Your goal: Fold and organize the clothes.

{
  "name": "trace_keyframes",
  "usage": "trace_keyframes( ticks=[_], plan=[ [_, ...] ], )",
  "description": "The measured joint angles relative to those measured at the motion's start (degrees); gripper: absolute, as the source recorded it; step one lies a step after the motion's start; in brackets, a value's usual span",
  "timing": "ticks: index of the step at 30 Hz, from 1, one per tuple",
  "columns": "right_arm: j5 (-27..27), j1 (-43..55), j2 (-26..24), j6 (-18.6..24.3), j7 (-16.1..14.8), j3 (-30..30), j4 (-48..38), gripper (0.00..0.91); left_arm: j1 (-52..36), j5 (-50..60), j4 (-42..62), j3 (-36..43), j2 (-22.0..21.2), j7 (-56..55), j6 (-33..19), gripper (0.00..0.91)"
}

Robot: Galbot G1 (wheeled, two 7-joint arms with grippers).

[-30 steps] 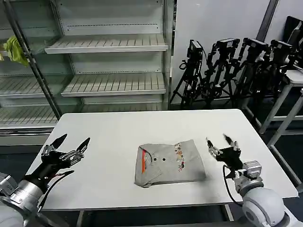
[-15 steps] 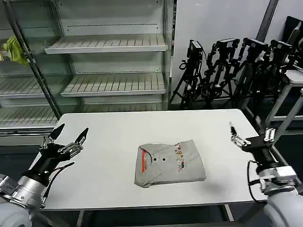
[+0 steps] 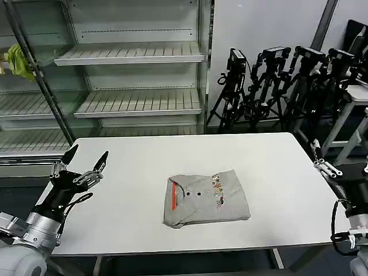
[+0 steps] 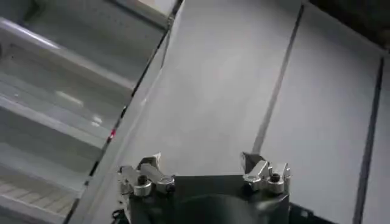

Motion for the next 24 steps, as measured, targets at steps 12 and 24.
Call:
trace_keyframes(
  ticks=[12, 24],
  plan=[
    [-4.23, -0.12, 3.25, 1.26, -1.04, 1.47, 0.64, 0.907, 0.55, 3.14, -0.59, -0.73, -3.56, 1.50, -1.32, 0.907],
    [-7.93, 0.73, 5.79, 2.65, -2.64, 0.95, 0.04, 0.907, 1.67, 3.76, -1.35, -2.13, -6.54, 2.19, -1.52, 0.907]
  ],
)
